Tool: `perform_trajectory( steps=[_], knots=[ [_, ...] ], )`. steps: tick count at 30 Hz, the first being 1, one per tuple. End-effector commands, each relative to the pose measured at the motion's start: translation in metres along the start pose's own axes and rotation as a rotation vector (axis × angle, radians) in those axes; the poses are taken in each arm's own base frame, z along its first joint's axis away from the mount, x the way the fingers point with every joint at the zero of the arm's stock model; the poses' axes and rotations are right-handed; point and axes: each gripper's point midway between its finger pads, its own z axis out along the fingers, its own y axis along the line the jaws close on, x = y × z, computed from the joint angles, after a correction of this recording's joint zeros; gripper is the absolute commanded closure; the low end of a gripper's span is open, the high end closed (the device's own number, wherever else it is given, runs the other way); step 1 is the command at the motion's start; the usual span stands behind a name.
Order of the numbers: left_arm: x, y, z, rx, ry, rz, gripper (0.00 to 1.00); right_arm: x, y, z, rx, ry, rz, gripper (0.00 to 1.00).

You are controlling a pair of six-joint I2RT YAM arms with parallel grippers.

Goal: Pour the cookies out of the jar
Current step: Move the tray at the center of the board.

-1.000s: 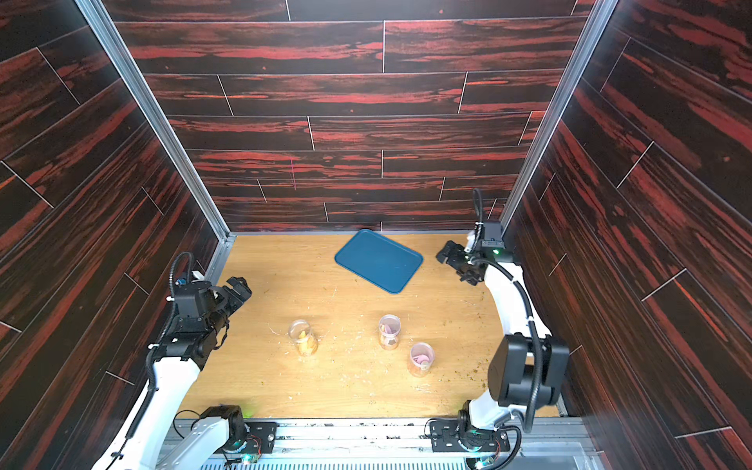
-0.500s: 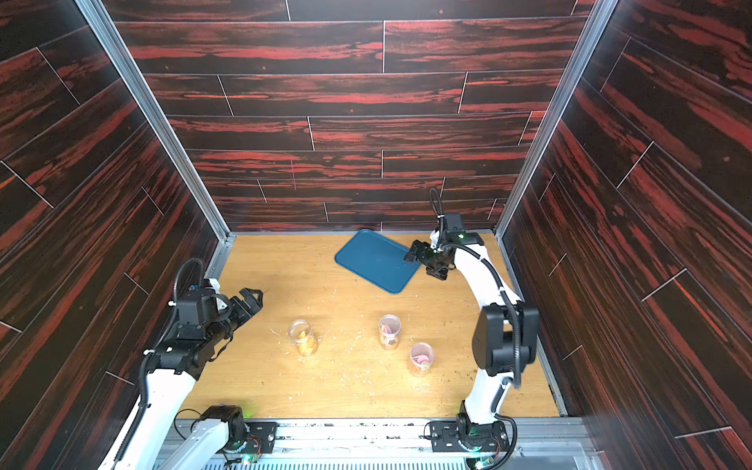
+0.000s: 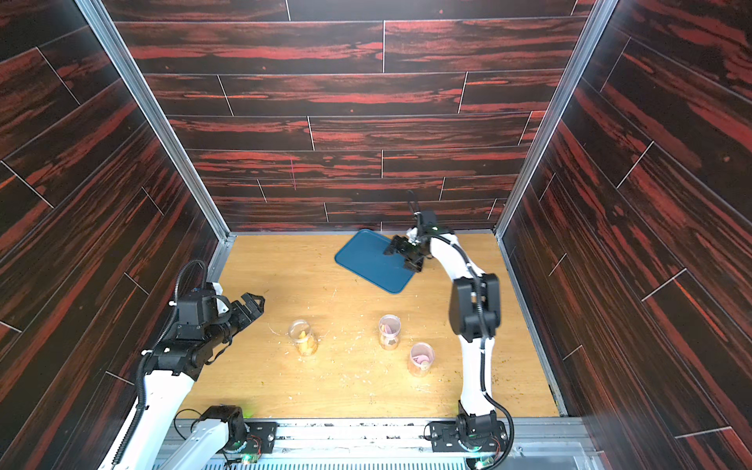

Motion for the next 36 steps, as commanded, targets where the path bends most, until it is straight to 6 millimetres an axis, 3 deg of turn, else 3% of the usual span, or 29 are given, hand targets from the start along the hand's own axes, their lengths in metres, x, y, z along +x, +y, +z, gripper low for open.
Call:
perform_trajectory(
  steps=[1, 11, 18, 27, 36],
  knots=[
    [-0.001, -0.003, -0.007, -0.007, 0.012, 0.020, 0.00, 0.012, -0.005, 0.036, -0.001, 0.105, 0.024, 0.06],
    [-0.003, -0.001, -0.004, -0.031, 0.024, 0.035, 0.00, 0.025, -0.001, 0.086, -0.025, 0.214, 0.014, 0.06],
    [0.000, 0.002, -0.002, -0.033, 0.021, 0.020, 0.00, 0.065, -0.007, 0.102, 0.016, 0.318, -0.013, 0.06],
    [0.006, 0.007, 0.002, -0.023, 0.014, -0.008, 0.00, 0.131, -0.025, 0.090, 0.100, 0.438, -0.068, 0.06],
    [0.001, 0.001, 0.004, 0.009, -0.014, -0.012, 0.00, 0.182, -0.054, 0.051, 0.173, 0.513, -0.080, 0.06]
  ],
)
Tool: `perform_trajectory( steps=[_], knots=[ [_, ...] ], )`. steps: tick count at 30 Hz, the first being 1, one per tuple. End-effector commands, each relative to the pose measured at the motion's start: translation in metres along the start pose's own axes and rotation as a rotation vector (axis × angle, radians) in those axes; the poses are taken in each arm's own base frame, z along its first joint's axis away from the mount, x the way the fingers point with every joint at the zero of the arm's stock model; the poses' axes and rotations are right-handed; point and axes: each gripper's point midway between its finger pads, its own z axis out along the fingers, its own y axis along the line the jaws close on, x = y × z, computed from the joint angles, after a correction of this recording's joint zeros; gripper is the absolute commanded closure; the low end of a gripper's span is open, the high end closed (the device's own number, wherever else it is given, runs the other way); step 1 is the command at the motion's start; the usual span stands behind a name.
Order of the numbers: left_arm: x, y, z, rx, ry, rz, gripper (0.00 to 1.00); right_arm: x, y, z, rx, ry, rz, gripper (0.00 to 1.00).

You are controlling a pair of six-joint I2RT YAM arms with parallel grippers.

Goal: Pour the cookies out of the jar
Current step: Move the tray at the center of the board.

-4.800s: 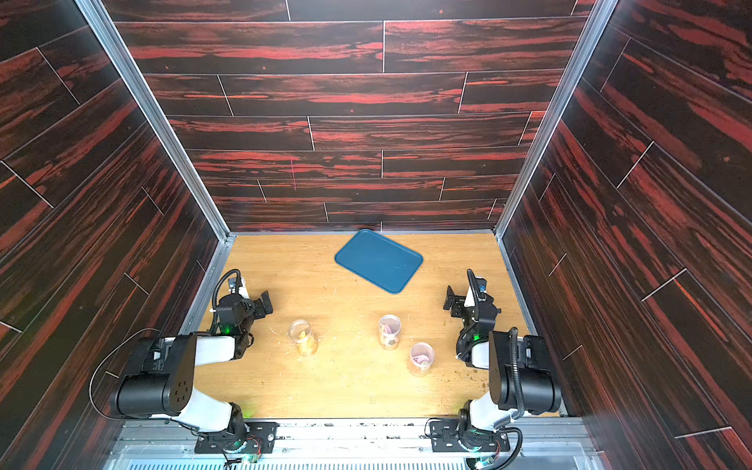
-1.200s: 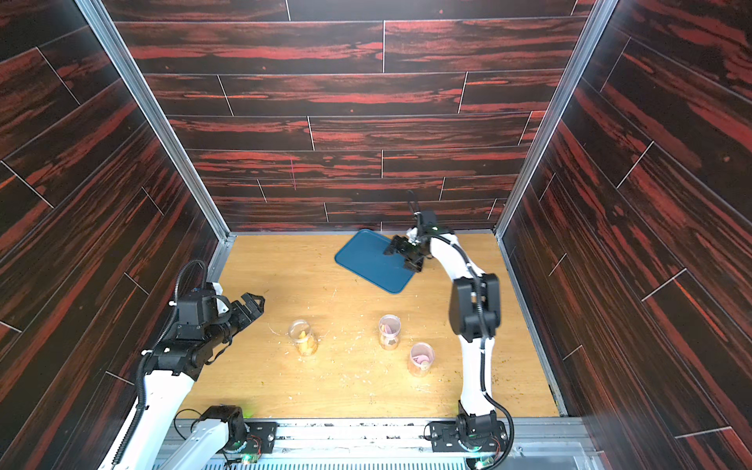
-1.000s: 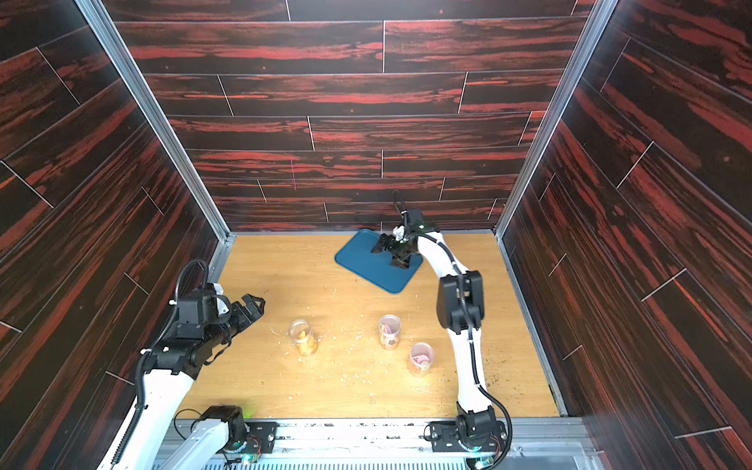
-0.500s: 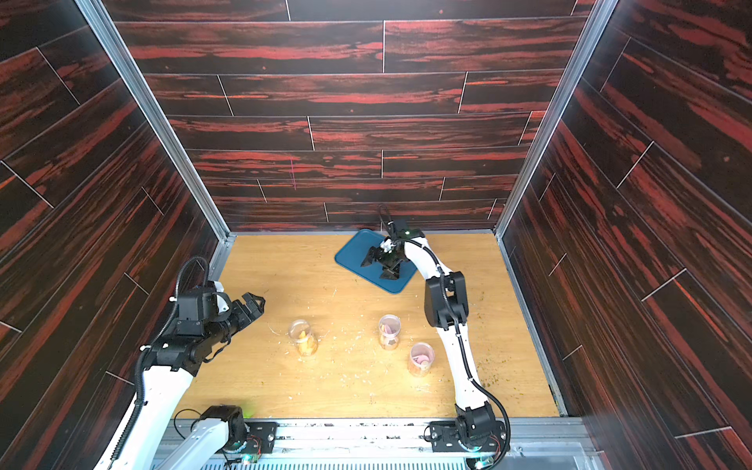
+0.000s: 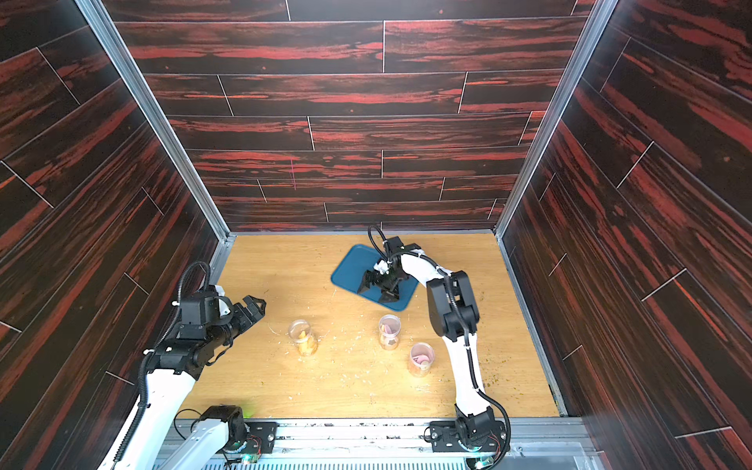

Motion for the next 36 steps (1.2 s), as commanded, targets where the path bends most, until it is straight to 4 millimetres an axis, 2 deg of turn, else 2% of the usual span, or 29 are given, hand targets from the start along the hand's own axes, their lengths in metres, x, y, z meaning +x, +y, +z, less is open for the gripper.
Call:
perform_trajectory(
  steps=[1, 5, 9, 12, 16, 20, 21, 23, 26, 27, 29, 33, 34, 36],
  knots=[
    [-0.003, -0.002, 0.000, 0.019, -0.025, -0.006, 0.00, 0.038, -0.033, 0.004, 0.124, 0.091, 0.025, 0.06],
    [-0.002, -0.002, 0.004, 0.028, -0.028, -0.018, 0.00, 0.029, -0.026, -0.016, 0.167, 0.035, -0.008, 0.06],
    [-0.007, -0.007, 0.004, 0.045, -0.037, -0.028, 0.00, 0.002, -0.017, -0.056, 0.249, -0.122, -0.027, 0.06],
    [-0.011, -0.013, 0.001, 0.059, -0.044, -0.015, 0.00, -0.007, -0.008, -0.085, 0.252, -0.212, -0.019, 0.06],
    [-0.019, -0.023, -0.007, 0.078, -0.059, 0.042, 0.00, -0.003, 0.009, -0.126, 0.279, -0.315, -0.069, 0.06],
    [-0.022, -0.034, -0.016, 0.088, -0.055, 0.119, 0.00, 0.019, 0.028, -0.169, 0.300, -0.365, -0.138, 0.06],
    [-0.023, -0.037, -0.018, 0.095, -0.056, 0.137, 0.00, 0.028, 0.030, -0.173, 0.300, -0.350, -0.144, 0.06],
    [-0.022, -0.043, -0.019, 0.112, -0.050, 0.165, 0.00, 0.051, 0.031, -0.169, 0.304, -0.280, -0.147, 0.06],
    [-0.018, -0.046, -0.018, 0.111, -0.024, 0.191, 0.00, 0.080, 0.019, -0.160, 0.417, -0.225, -0.164, 0.05],
    [-0.017, -0.047, -0.017, 0.114, -0.016, 0.195, 0.00, 0.084, 0.018, -0.159, 0.427, -0.224, -0.159, 0.05],
    [-0.015, -0.049, -0.015, 0.126, -0.001, 0.191, 0.00, 0.084, 0.026, -0.159, 0.377, -0.249, -0.161, 0.05],
    [-0.016, -0.062, -0.012, 0.160, 0.018, 0.203, 0.00, 0.078, 0.065, -0.160, 0.291, -0.279, -0.241, 0.05],
    [-0.016, -0.065, -0.011, 0.162, 0.028, 0.211, 0.00, 0.077, 0.066, -0.159, 0.330, -0.269, -0.256, 0.05],
    [-0.016, -0.067, -0.010, 0.158, 0.040, 0.224, 0.00, 0.077, 0.055, -0.150, 0.416, -0.220, -0.247, 0.05]
  ],
)
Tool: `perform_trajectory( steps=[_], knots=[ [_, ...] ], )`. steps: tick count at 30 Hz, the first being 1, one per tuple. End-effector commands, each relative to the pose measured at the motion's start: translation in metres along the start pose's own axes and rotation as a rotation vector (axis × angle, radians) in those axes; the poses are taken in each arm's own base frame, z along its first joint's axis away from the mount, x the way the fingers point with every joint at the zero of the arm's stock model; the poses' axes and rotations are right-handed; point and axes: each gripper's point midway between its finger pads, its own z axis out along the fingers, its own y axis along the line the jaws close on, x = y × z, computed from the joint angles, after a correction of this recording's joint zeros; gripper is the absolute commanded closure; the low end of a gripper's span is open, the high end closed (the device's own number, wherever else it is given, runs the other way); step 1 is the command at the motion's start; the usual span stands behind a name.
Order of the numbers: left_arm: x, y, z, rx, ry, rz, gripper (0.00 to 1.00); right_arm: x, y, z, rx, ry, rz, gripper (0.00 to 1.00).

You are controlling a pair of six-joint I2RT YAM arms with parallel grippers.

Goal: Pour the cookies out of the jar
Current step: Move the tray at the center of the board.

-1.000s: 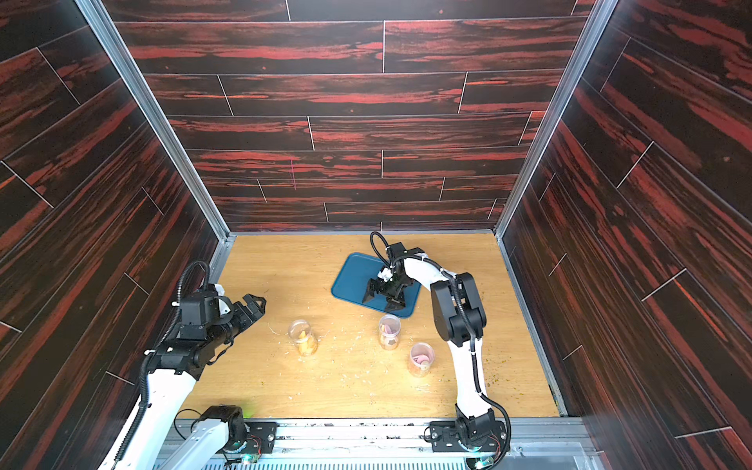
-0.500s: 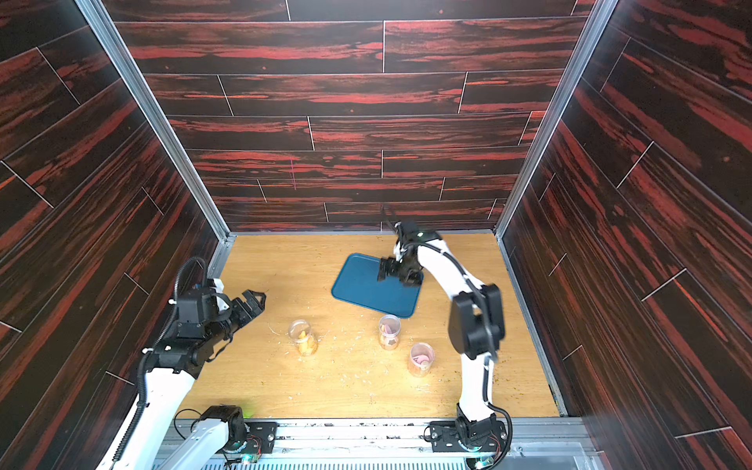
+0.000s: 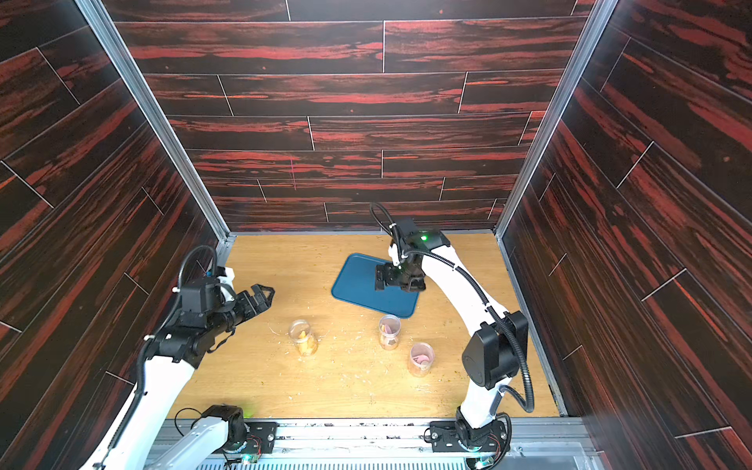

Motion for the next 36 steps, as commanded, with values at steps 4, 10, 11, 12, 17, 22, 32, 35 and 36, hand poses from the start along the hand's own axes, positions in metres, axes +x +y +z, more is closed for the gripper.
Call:
perform_trajectory(
  steps=[4, 10, 11, 12, 17, 22, 32, 35, 36],
  knots=[
    [-0.006, -0.012, -0.006, 0.022, -0.003, 0.045, 0.00, 0.004, 0.006, 0.039, 0.046, 0.110, -0.060, 0.05],
    [0.007, -0.002, -0.010, -0.011, 0.037, 0.025, 0.00, -0.057, 0.062, 0.086, -0.198, 0.061, 0.013, 0.06],
    [0.007, -0.002, -0.013, -0.014, 0.036, 0.024, 0.00, -0.066, 0.066, 0.097, -0.219, 0.066, 0.030, 0.06],
    [0.008, -0.002, -0.015, -0.016, 0.035, 0.024, 0.00, -0.072, 0.070, 0.106, -0.232, 0.073, 0.040, 0.06],
    [0.010, 0.005, -0.029, -0.049, 0.019, 0.032, 0.00, -0.083, 0.082, 0.164, -0.301, 0.182, 0.109, 0.08],
    [0.015, 0.014, -0.041, -0.088, -0.002, 0.033, 0.00, -0.074, 0.085, 0.205, -0.336, 0.250, 0.158, 0.09],
    [0.018, 0.020, -0.039, -0.106, -0.004, 0.028, 0.00, -0.026, 0.084, 0.236, -0.281, 0.392, 0.147, 0.09],
    [0.017, 0.020, -0.036, -0.104, -0.010, 0.016, 0.00, -0.010, 0.088, 0.239, -0.264, 0.423, 0.117, 0.09],
    [0.017, 0.020, -0.036, -0.104, -0.011, 0.013, 0.00, -0.007, 0.089, 0.239, -0.261, 0.429, 0.112, 0.09]
  ],
)
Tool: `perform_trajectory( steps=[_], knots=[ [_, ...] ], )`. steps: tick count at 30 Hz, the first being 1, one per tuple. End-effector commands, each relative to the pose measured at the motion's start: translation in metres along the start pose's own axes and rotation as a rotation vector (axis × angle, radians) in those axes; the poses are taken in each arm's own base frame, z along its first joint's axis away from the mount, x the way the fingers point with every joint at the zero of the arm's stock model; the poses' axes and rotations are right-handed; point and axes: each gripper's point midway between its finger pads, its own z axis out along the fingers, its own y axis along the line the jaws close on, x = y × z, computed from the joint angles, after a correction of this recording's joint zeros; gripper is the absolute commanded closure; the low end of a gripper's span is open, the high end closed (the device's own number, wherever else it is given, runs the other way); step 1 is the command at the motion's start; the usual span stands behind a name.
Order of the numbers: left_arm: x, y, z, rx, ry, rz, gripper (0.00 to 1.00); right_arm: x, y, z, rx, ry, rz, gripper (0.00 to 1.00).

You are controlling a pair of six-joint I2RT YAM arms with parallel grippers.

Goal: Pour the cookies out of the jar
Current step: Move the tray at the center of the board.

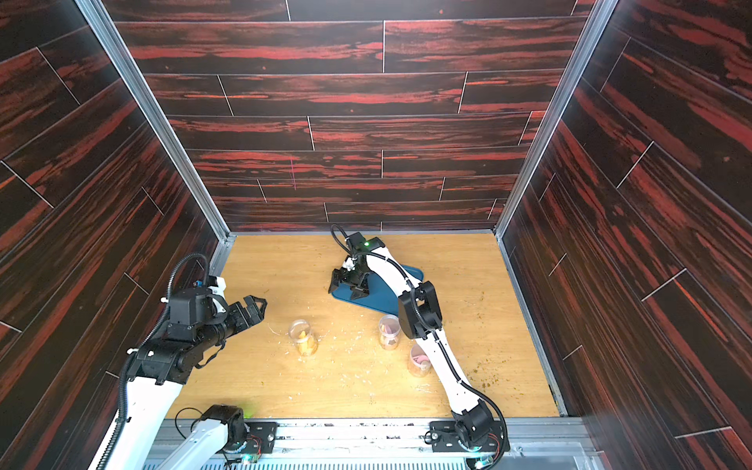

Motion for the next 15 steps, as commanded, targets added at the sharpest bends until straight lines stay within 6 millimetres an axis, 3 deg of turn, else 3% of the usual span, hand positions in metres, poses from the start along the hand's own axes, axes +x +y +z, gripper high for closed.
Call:
perform_trajectory(
  steps=[1, 15],
  knots=[
    [0.002, 0.004, 0.004, -0.014, 0.000, -0.010, 0.00, 0.031, -0.010, 0.020, 0.069, 0.097, 0.008, 0.09],
    [0.007, 0.007, 0.006, -0.015, 0.000, -0.019, 0.00, 0.061, 0.028, 0.006, 0.075, 0.108, -0.020, 0.09]
  ],
)
